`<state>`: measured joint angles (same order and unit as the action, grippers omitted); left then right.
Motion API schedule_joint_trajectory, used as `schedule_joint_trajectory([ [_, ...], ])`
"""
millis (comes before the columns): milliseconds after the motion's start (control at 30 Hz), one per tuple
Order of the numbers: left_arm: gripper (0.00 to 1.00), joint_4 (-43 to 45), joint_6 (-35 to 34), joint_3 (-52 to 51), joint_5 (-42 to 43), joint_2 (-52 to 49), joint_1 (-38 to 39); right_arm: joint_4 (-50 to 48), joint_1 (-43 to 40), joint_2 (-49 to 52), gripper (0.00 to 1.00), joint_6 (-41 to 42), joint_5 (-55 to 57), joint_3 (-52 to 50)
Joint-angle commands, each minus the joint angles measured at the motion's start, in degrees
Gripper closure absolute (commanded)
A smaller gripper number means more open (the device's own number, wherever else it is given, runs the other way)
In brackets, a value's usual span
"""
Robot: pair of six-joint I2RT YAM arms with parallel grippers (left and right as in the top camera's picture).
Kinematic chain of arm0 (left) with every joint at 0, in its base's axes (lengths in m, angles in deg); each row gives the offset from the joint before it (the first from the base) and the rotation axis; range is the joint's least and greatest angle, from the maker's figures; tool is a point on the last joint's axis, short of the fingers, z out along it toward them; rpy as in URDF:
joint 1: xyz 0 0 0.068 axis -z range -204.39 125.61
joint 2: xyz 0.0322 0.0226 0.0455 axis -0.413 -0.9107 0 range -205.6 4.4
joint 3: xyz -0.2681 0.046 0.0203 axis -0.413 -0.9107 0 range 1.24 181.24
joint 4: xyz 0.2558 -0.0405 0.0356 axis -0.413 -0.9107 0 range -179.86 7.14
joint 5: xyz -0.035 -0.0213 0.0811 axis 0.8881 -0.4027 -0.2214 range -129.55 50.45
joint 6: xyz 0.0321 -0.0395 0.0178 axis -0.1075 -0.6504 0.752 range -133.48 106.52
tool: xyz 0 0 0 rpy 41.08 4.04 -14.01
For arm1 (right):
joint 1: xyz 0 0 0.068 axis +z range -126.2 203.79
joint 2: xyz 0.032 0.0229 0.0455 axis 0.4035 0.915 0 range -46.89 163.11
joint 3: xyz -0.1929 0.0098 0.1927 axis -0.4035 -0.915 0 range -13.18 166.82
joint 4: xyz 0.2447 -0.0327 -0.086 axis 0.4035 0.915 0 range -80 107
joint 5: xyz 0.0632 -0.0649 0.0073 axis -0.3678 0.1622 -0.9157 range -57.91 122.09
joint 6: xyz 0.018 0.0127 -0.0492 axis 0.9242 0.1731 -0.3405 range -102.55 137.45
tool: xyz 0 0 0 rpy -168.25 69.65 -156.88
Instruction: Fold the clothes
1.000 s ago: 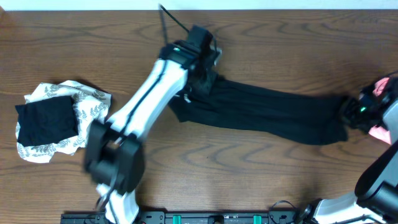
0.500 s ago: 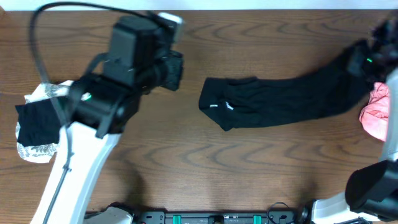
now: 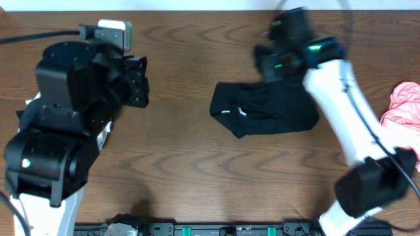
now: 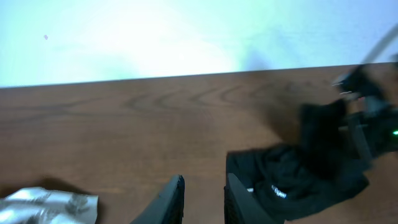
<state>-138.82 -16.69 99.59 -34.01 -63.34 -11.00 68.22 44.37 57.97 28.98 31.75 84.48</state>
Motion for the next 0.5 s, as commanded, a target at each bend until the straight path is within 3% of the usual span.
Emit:
schedule_joint_trajectory([
  [0, 0.77, -1.49, -0.57, 0.26, -0.50, 0.61, -0.59, -1.01, 5.31, 5.01, 0.99, 3.74, 0.55, 0.83],
  [167, 0.77, -3.17, -0.55, 0.24, -0.68, 0.68, -0.59, -2.47, 9.79, 13.11, 0.96, 5.75, 2.08, 0.83],
  [267, 0.77, -3.61, -0.55, 0.24, -0.96, 0.61, -0.59, -1.22, 10.36, 14.40, 0.63, 5.81, 2.49, 0.83],
  [367, 0.77, -3.63, -0.57, 0.24, -0.92, 0.09, -0.57, -0.70, 10.27, 12.31, 0.42, 5.07, 2.51, 0.87],
  [467, 0.77, -4.11, -0.92, 0.24, -0.87, -1.33, -0.57, 0.52, 9.33, 7.69, 0.28, 4.83, 2.47, 0.87],
])
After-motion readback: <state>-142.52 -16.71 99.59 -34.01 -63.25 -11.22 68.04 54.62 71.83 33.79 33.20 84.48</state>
